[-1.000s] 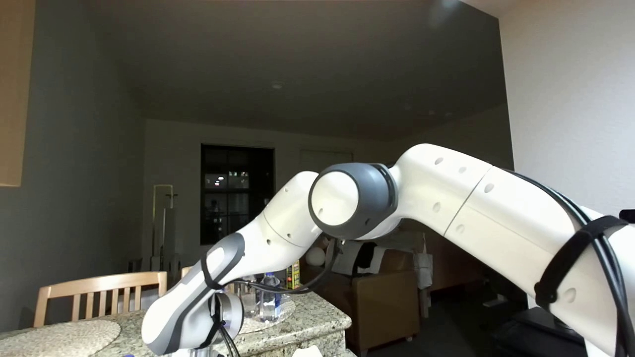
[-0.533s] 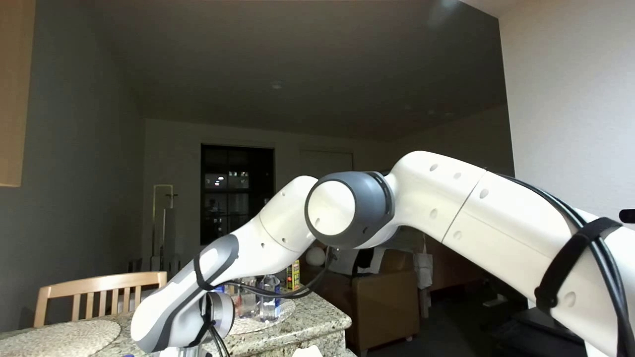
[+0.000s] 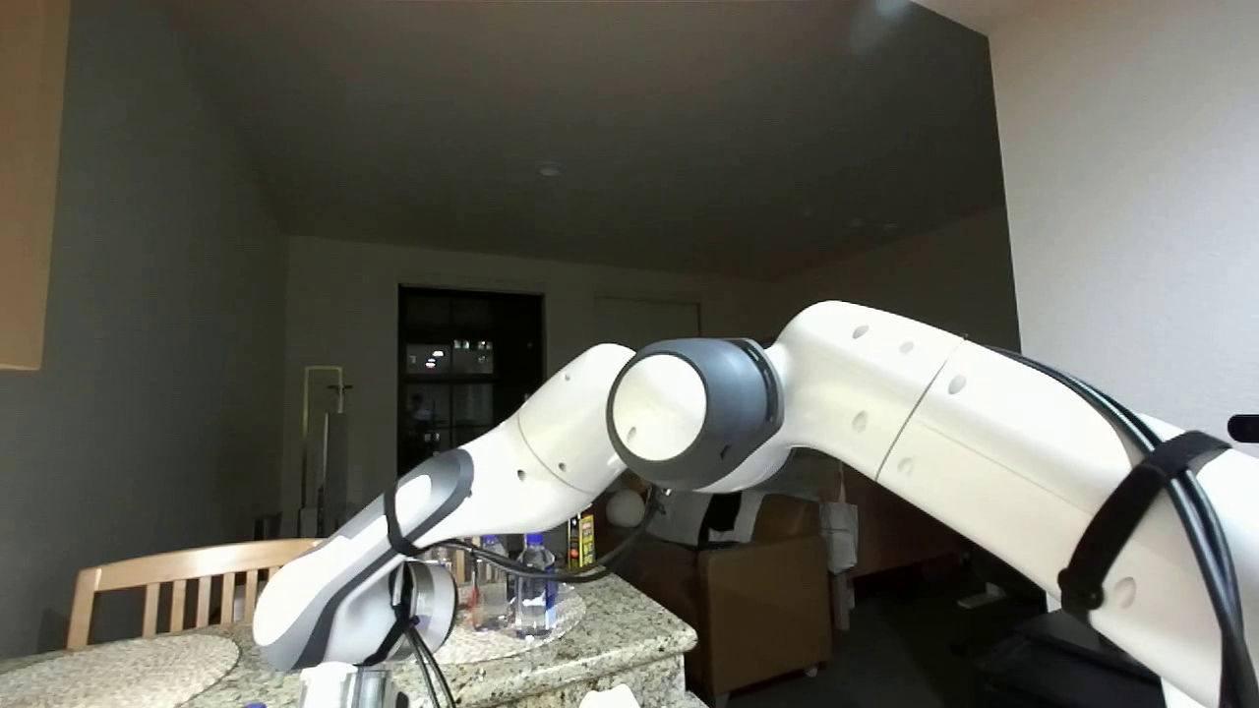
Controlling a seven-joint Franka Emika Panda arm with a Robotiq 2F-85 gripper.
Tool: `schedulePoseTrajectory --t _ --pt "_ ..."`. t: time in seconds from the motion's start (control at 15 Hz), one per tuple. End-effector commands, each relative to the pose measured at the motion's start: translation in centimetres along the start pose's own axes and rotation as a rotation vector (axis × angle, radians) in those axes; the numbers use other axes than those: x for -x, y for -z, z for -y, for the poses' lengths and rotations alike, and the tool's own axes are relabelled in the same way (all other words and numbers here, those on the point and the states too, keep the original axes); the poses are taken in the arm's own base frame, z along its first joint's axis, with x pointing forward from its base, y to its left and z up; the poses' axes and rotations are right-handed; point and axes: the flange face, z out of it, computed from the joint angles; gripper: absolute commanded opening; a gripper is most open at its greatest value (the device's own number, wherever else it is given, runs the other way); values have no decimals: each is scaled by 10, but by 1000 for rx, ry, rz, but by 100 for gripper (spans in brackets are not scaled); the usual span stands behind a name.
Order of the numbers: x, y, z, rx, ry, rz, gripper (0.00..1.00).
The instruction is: Put the towel on top of the teddy bear
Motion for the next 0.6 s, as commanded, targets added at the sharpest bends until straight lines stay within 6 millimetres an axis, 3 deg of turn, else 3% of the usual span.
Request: schedulePoseTrajectory --t 0.0,0.53 --pt "11 28 9 9 19 26 10" --pt "29 96 24 99 3 7 10"
